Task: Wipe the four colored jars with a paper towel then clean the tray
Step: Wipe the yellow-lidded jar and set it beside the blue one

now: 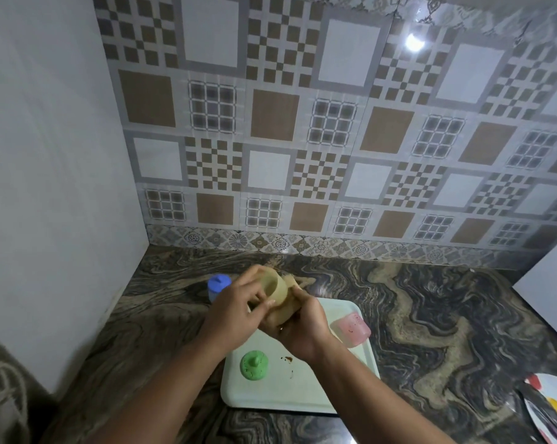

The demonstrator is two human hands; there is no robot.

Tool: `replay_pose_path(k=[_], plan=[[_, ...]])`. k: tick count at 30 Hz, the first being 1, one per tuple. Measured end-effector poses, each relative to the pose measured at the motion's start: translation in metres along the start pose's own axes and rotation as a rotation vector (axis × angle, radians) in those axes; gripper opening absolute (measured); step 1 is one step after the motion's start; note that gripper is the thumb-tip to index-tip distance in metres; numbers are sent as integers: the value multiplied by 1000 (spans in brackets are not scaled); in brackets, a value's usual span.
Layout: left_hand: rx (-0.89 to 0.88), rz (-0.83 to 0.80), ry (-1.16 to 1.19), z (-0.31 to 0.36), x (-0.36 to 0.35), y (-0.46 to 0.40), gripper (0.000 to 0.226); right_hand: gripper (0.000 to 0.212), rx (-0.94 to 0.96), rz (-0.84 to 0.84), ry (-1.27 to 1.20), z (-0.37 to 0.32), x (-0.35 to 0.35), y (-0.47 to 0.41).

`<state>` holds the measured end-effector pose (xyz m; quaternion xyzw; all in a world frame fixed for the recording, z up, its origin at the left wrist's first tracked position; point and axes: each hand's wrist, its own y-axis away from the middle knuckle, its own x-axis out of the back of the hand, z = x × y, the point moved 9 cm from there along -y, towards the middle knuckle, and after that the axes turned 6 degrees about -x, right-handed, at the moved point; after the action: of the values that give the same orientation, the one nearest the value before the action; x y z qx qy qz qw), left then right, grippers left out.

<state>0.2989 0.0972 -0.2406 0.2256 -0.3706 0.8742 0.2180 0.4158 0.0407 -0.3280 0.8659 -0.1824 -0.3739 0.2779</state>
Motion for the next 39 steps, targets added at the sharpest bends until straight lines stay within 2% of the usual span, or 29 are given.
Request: replay_pose_path(k=[2, 4, 6, 10, 12, 15, 17, 19, 20, 22, 24, 27, 32, 36, 39], plan=[[-60, -133, -88, -4, -7, 5, 28, 50, -45, 18, -39, 4, -1, -2], [-45, -293, -110, -12, -14, 7, 27, 45, -72, 22, -54, 6, 0, -3], [-4, -418, -144, -20, -16, 7, 28, 41, -50, 95, -41, 3, 3, -2], [33, -553, -287, -39, -8, 9, 23, 38, 120, 224, -58, -21, 10, -7], [131, -506, -329, -57, 3, 17, 24, 38, 184, 261, -29, -35, 16, -6], [359, -246, -304, -84, 24, 34, 43, 47, 282, 278, 98, -50, 19, -5], [503, -134, -269, -102, 29, 49, 45, 29, 298, 308, 172, -48, 22, -10], [587, -100, -257, -121, 27, 61, 44, 13, 302, 343, 217, -46, 29, -18], [605, -101, -266, -128, 25, 66, 43, 14, 332, 313, 270, -48, 26, -23], [629, -109, -274, -142, 19, 74, 39, 45, 355, 197, 409, -52, 10, -30], [632, -103, -281, -151, 14, 79, 37, 63, 292, 154, 476, -50, 5, -39], [618, -122, -298, -165, 5, 82, 37, 59, 325, 221, 537, -49, 16, -42], [643, -127, -308, -179, -4, 74, 39, 42, 277, 393, 421, -47, 42, -43], [651, -113, -350, -182, -8, 66, 41, 43, 281, 394, 485, -49, 45, -50], [636, -124, -370, -183, -12, 66, 43, 41, 284, 391, 412, -47, 50, -51]])
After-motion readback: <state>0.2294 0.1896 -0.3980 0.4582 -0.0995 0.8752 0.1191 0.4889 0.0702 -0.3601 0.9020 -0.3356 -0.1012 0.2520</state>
